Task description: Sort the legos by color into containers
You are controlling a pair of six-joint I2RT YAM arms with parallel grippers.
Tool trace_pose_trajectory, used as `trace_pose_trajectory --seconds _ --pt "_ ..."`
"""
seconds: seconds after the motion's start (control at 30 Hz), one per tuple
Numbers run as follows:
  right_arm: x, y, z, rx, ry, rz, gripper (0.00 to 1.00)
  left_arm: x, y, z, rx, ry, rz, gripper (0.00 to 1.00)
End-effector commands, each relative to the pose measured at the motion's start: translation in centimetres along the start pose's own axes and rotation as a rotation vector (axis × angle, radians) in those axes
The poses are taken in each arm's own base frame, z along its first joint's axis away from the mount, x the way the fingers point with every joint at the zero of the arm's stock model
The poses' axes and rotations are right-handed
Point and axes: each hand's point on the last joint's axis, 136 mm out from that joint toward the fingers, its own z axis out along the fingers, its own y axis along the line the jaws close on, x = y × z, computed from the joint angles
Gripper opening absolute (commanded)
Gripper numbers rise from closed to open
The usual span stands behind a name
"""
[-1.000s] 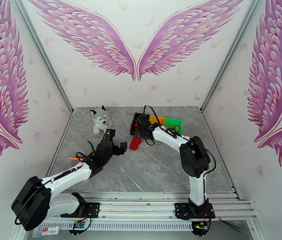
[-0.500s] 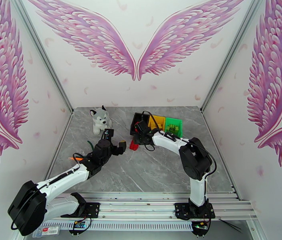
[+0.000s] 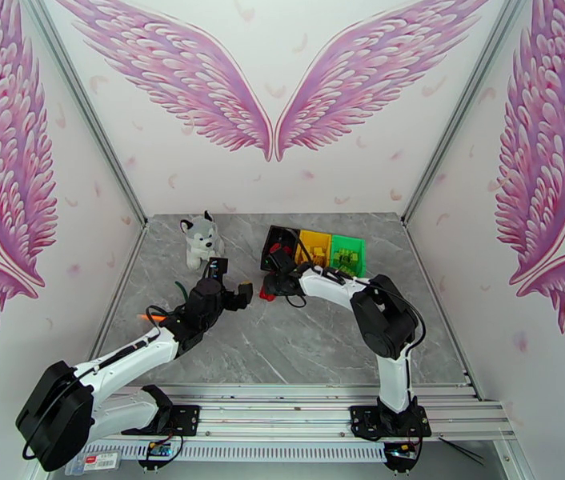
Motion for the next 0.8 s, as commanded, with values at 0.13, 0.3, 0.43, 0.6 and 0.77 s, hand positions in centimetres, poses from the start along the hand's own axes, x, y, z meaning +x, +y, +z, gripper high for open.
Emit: trace_pose_trajectory --seconds 0.13,0.3,0.43,0.6,0.77 --pt "1.7 -0.8 1.1 0.034 0.033 0.002 0.47 -0.3 -0.1 -0.1 0.007 0.004 -0.009 0.99" --pt "2.0 -1.6 0.1 0.055 0.029 -0.015 0.44 -0.4 -0.2 -0.1 0.01 0.002 -0.011 0.99" --pt "2.7 -2.5 -0.2 0.081 0.037 -0.024 0.43 -0.4 -0.2 -0.1 0.012 0.003 -0.012 0.99" --pt "3.2 -3.4 -0.7 0.1 0.032 -0.035 0.42 -0.4 -0.3 -0.1 0.016 0.003 -0.013 0.99" --pt "2.6 -3.5 -0.4 0.126 0.024 -0.063 0.41 -0.3 -0.3 0.0 0.016 0.008 -0.012 0.99"
